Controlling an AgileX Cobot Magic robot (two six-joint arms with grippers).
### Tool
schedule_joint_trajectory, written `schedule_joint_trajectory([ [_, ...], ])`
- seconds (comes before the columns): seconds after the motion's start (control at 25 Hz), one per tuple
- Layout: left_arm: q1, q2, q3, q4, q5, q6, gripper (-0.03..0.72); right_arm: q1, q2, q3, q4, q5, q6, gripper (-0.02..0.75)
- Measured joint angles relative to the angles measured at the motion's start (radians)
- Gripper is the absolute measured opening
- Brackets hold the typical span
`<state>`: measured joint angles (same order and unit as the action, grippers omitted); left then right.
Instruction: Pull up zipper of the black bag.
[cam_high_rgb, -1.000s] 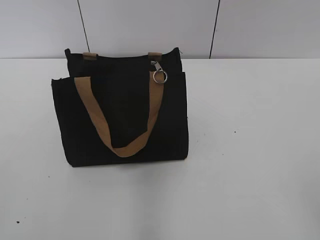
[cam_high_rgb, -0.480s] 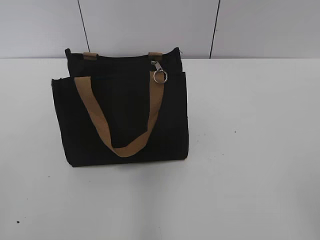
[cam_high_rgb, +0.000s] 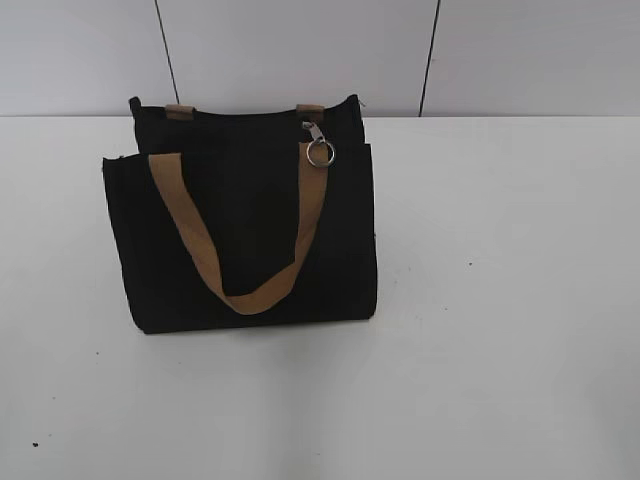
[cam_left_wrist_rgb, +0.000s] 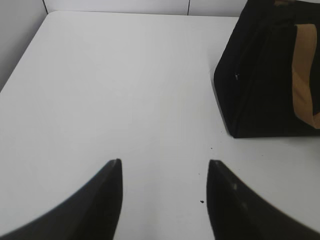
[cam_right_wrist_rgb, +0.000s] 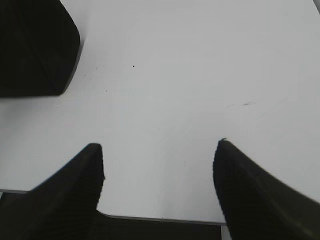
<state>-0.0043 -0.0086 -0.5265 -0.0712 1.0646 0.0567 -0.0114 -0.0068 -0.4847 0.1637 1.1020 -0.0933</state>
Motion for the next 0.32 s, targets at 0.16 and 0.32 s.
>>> schedule_joint_trajectory([
  [0.16, 0.0, -0.001, 0.0, 0.0, 0.0, 0.0, 0.419, 0.0, 0.0, 0.0, 0.0, 0.0, 0.0, 0.526],
  [0.32, 0.0, -0.001, 0.0, 0.0, 0.0, 0.0, 0.419, 0.0, 0.0, 0.0, 0.0, 0.0, 0.0, 0.526],
])
